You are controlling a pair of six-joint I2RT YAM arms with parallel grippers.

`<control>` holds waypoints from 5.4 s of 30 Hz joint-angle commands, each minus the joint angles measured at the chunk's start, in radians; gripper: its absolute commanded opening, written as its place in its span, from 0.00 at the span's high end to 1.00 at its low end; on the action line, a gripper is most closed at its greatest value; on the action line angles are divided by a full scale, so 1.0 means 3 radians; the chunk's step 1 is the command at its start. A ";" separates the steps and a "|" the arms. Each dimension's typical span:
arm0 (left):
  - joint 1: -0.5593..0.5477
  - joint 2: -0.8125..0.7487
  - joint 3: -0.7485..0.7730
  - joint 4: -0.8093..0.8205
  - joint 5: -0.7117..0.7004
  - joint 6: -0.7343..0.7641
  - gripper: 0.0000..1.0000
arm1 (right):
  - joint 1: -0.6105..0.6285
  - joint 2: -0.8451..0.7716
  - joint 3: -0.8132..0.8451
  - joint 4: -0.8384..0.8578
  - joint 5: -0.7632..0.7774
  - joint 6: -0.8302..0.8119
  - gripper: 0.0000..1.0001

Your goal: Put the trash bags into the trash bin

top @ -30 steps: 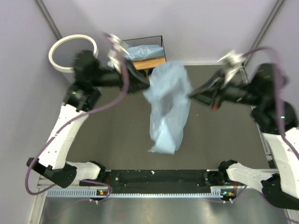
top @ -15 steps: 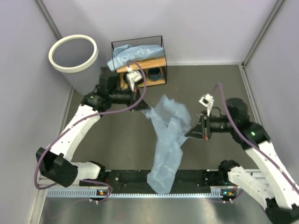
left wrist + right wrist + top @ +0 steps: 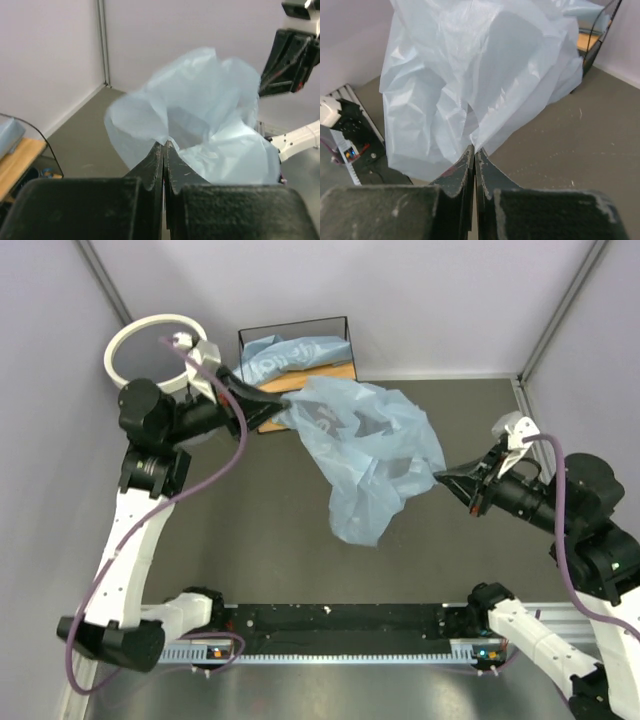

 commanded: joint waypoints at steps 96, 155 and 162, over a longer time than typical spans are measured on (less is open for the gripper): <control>-0.1309 0.0632 -0.0206 -0.0396 0.1617 -0.0413 1.00 | 0.0834 0.0476 -0.0883 0.0831 -0.0558 -0.0270 0.04; 0.0179 0.0244 0.0761 -0.2604 -0.0761 0.1852 0.09 | -0.3175 0.1346 -0.0048 0.2557 -0.1393 0.1902 1.00; 0.0168 0.0090 0.0147 -0.2804 -0.0403 0.2047 0.16 | -0.3180 0.0783 -0.1133 0.0408 -0.1460 -0.0136 1.00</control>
